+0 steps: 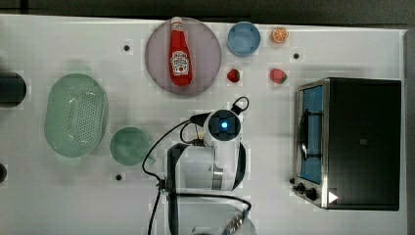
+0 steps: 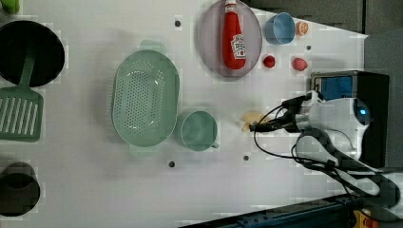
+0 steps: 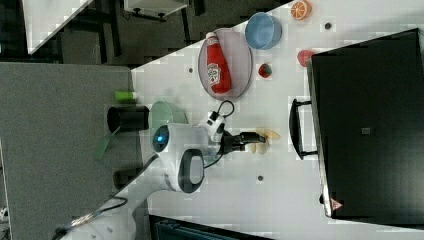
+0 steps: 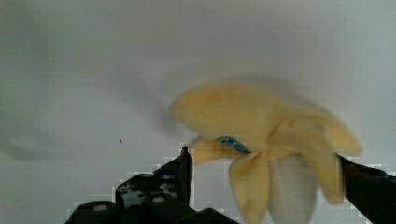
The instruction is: Pick Banana and place it in mug.
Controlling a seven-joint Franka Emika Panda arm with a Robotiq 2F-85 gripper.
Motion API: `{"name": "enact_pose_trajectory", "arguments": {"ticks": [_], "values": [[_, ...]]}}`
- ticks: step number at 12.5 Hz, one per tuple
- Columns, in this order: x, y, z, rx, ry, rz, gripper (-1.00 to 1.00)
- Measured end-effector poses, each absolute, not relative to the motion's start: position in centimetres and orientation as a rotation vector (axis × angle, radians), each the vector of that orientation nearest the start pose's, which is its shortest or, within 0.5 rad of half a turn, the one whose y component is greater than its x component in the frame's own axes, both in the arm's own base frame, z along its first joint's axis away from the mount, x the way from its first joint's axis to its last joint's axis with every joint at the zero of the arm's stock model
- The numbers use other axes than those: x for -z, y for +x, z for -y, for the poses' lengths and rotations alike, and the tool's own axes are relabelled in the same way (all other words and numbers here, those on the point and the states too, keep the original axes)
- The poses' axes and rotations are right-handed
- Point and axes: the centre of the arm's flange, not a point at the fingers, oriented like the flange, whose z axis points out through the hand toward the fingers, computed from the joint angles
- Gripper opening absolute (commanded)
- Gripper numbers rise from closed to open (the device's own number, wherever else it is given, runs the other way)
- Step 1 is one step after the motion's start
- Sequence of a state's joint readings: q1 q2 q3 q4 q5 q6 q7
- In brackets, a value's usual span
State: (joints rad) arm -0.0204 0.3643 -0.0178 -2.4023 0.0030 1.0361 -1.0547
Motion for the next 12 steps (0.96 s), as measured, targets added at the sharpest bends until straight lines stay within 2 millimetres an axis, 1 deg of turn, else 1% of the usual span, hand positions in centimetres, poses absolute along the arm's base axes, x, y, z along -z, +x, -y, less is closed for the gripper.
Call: {"name": "enact_pose_trajectory", "arguments": {"ticks": [1, 2, 3, 4, 6, 8, 9, 10, 11, 12], "values": [[-13.6, 47.2, 2.0, -0.262, -3.096, 0.391, 1.0], [-12.3, 46.5, 2.3, -0.277, -3.095, 0.408, 1.0], [-11.9, 45.9, 2.4, -0.29, -3.09, 0.394, 0.93], [-11.9, 45.9, 2.4, -0.273, -3.092, 0.396, 0.69], [-12.6, 46.4, 2.9, -0.236, -3.104, 0.363, 0.18], [-13.4, 46.7, 3.4, -0.207, -3.113, 0.352, -0.25], [-13.6, 47.0, 3.5, -0.182, -3.114, 0.346, -0.37], [-14.0, 47.6, 3.5, -0.17, -3.11, 0.34, -0.37], [-14.8, 48.1, 3.5, -0.175, -3.107, 0.34, -0.37], [-16.0, 48.2, 3.6, -0.177, -3.109, 0.342, -0.37]]}}
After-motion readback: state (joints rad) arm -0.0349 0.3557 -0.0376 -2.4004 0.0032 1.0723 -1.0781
